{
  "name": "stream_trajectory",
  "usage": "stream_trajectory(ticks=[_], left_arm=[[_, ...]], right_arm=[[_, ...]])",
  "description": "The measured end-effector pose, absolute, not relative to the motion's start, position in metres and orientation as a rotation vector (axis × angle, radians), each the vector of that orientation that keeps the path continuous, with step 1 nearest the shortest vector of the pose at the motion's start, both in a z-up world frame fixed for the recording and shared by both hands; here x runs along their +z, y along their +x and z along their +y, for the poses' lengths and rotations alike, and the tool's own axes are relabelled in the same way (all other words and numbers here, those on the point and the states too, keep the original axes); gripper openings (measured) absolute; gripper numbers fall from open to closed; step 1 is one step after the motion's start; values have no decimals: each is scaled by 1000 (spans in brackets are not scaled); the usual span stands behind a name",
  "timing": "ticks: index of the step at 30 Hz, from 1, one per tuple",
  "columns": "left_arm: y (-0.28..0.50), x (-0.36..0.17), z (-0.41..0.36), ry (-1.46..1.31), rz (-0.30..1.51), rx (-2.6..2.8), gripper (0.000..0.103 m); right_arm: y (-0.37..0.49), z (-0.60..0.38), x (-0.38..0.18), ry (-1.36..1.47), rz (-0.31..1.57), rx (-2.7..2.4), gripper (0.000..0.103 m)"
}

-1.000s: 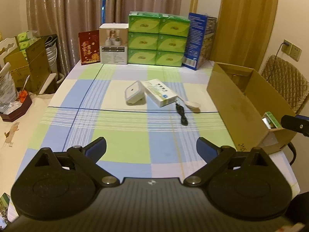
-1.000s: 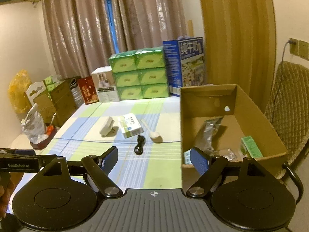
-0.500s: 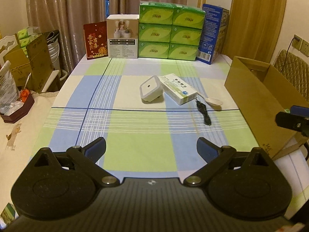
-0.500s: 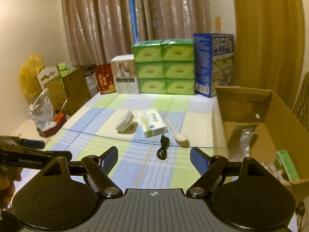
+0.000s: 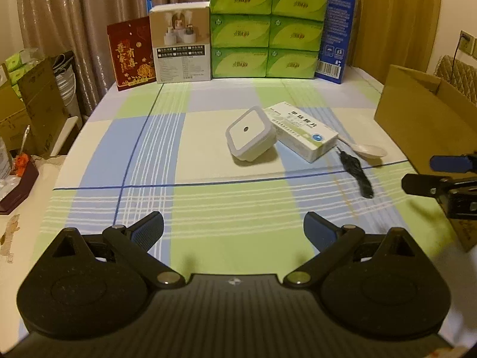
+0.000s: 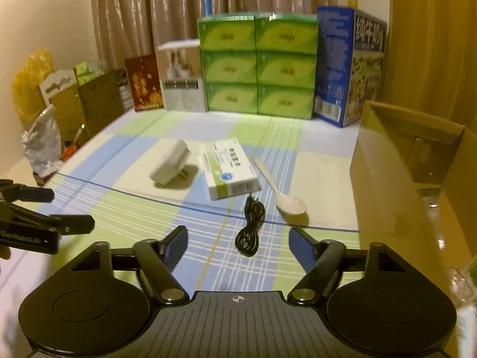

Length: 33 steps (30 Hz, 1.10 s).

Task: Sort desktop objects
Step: 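Close right tool on the black cable while left tool approaches the white night light, then lower left tool onto the white square night light and close it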

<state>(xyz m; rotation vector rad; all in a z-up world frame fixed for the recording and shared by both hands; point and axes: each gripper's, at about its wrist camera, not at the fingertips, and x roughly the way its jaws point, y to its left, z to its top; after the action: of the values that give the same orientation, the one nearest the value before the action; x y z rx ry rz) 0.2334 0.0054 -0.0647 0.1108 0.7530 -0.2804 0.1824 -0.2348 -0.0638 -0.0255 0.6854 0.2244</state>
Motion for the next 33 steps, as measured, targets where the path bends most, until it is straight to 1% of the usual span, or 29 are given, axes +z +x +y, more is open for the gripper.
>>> stream_trajectory(ticks=[3,5,7,12,14,18,19,21,22,23,29,33], left_arm=[[247,-76,5,96,753,-285,98],[257,-83,4,74,753,-286,98],[266,-89,1,55,748,-290,98],[282,-97,-7,64,728,-313,98],[286,-100,-8,61,721,-320,98],[288,-109,-7,56,734,-326,98],[288,-111,-7,56,740,-329,98],[288,-113,-7,55,743,-332,98],[287,-113,-7,53,742,-333,98],[287,-113,-6,50,740,-334,98],[288,-112,-4,33,740,-338,98],[288,-110,-4,29,732,-341,98]], right_arm=[[200,-233,-80,-35,699,213,62],[212,-232,-91,-36,712,199,55],[222,-230,-100,-38,727,191,51],[244,-225,-121,-59,747,173,44],[250,-224,-128,-60,756,162,38],[254,-220,-131,-78,731,154,33],[255,-219,-132,-75,728,154,30],[255,-219,-132,-58,723,147,26],[255,-218,-132,-52,722,144,20],[255,-217,-132,-49,720,139,17],[251,-217,-130,-34,712,133,12],[246,-218,-125,-26,698,133,11]])
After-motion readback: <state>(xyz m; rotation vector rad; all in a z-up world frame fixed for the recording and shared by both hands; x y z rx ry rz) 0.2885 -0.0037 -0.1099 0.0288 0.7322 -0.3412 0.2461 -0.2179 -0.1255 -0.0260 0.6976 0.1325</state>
